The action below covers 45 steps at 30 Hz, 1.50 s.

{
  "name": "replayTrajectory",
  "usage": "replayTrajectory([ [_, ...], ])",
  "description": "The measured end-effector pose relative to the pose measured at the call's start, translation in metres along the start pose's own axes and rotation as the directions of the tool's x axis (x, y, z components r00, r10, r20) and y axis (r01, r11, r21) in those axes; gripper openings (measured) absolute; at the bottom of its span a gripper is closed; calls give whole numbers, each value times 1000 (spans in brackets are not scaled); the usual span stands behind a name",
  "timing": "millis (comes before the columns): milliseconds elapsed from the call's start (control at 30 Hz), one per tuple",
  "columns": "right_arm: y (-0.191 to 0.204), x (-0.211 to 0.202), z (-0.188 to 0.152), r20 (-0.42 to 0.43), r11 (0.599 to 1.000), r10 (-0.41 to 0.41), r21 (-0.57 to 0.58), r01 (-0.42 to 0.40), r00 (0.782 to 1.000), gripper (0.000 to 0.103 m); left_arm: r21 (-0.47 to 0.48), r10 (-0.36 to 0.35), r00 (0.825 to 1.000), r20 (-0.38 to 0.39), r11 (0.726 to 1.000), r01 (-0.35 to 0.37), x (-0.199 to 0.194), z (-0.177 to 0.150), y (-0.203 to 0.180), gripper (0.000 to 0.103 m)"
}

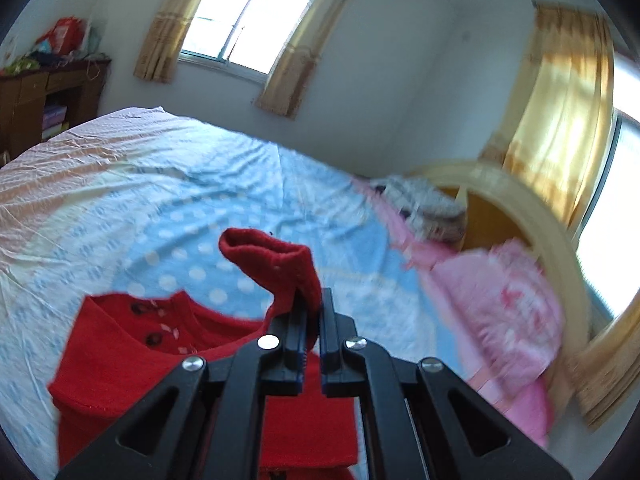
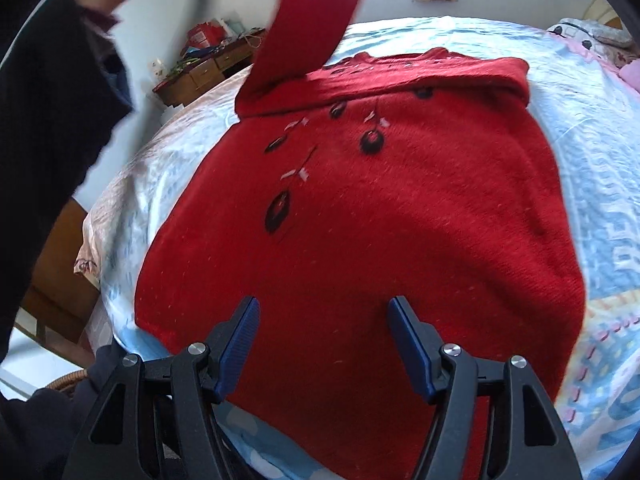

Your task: Fold small clothes

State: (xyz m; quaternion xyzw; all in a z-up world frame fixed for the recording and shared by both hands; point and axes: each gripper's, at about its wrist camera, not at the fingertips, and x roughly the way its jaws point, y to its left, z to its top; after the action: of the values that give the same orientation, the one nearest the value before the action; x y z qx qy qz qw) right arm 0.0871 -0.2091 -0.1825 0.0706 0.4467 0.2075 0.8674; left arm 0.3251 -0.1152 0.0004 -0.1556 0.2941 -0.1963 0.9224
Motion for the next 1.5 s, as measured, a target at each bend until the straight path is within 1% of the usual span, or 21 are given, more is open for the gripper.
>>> replayTrajectory([
  [100, 4, 2, -3, -1, 1000, -7, -17, 7, 1000, 68, 54, 34, 998, -59, 998, -31, 28, -27, -14, 5],
  [233, 4, 2, -4, 3, 1000, -3, -18, 3, 1000, 69, 182, 85, 980, -177, 982, -53, 61, -65, -35, 6],
  [267, 3, 2, -4, 3, 1000, -1, -19, 2, 1000, 69, 213, 75, 974, -215, 977, -28, 65, -73, -39, 8],
  [300, 3, 3, -4, 2, 1000, 0, -21, 0, 1000, 69, 232, 73, 972, -224, 972, -19, 64, -76, -42, 15],
  [333, 3, 4, -4, 2, 1000, 0, -25, 0, 1000, 69, 256, 77, 972, -223, 966, -18, 61, -79, -45, 18],
  [400, 4, 5, -5, 3, 999, -4, -42, 4, 1000, 69, 312, 88, 978, -191, 950, -24, 46, -80, -46, 43],
  [467, 6, 5, -6, 7, 998, -14, -62, 14, 1000, 69, 357, 95, 986, -136, 933, -41, 26, -80, -39, 60],
  [500, 8, 5, -6, 8, 997, -20, -72, 21, 1000, 69, 373, 107, 989, -105, 926, -61, 15, -79, -33, 66],
  [600, 11, 6, -7, 12, 996, -29, -88, 30, 999, 70, 415, 188, 982, -25, 896, -161, -15, -79, 3, 71],
  [633, 12, 6, -7, 13, 996, -28, -89, 29, 1000, 70, 423, 227, 974, -2, 882, -205, -19, -81, 15, 73],
  [667, 12, 5, -6, 15, 996, -26, -88, 27, 1000, 70, 433, 298, 954, 34, 856, -283, -28, -85, 36, 78],
  [700, 13, 4, -6, 18, 996, -22, -85, 24, 1000, 70, 435, 338, 940, 48, 840, -324, -32, -87, 47, 81],
  [800, 9, -1, -4, 36, 998, -14, -65, 16, 999, 70, 429, 504, 862, 61, 766, -478, -42, -99, 100, 81],
  [867, 4, -7, -1, 55, 999, -11, -46, 14, 998, 70, 398, 582, 812, 44, 735, -549, -45, -102, 133, 81],
  [933, 0, -12, 4, 66, 1000, -12, -28, 14, 998, 70, 353, 621, 784, -6, 735, -579, -45, -103, 162, 81],
  [1000, -7, -21, 16, 80, 1000, -29, -9, 29, 996, 70, 320, 631, 775, -20, 739, -593, -46, -103, 176, 81],
  [1067, -15, -34, 32, 121, 998, -54, 15, 53, 991, 70, 303, 637, 771, -27, 740, -601, -44, -102, 181, 81],
  [1133, -26, -50, 51, 166, 995, -94, 43, 88, 982, 70, 288, 627, 778, -35, 752, -593, -41, -105, 181, 81],
  [1267, -57, -64, 92, 202, 984, -152, 119, 130, 968, 69, 213, 583, 804, -120, 806, -553, -30, -123, 197, 87],
  [1400, -89, -59, 135, 197, 974, -167, 188, 130, 966, 61, 140, 557, 825, -100, 829, -542, -46, -120, 199, 87],
  [1500, -110, -42, 158, 174, 960, -192, 236, 148, 966, 53, 96, 552, 832, -57, 832, -546, -57, -106, 201, 87],
])
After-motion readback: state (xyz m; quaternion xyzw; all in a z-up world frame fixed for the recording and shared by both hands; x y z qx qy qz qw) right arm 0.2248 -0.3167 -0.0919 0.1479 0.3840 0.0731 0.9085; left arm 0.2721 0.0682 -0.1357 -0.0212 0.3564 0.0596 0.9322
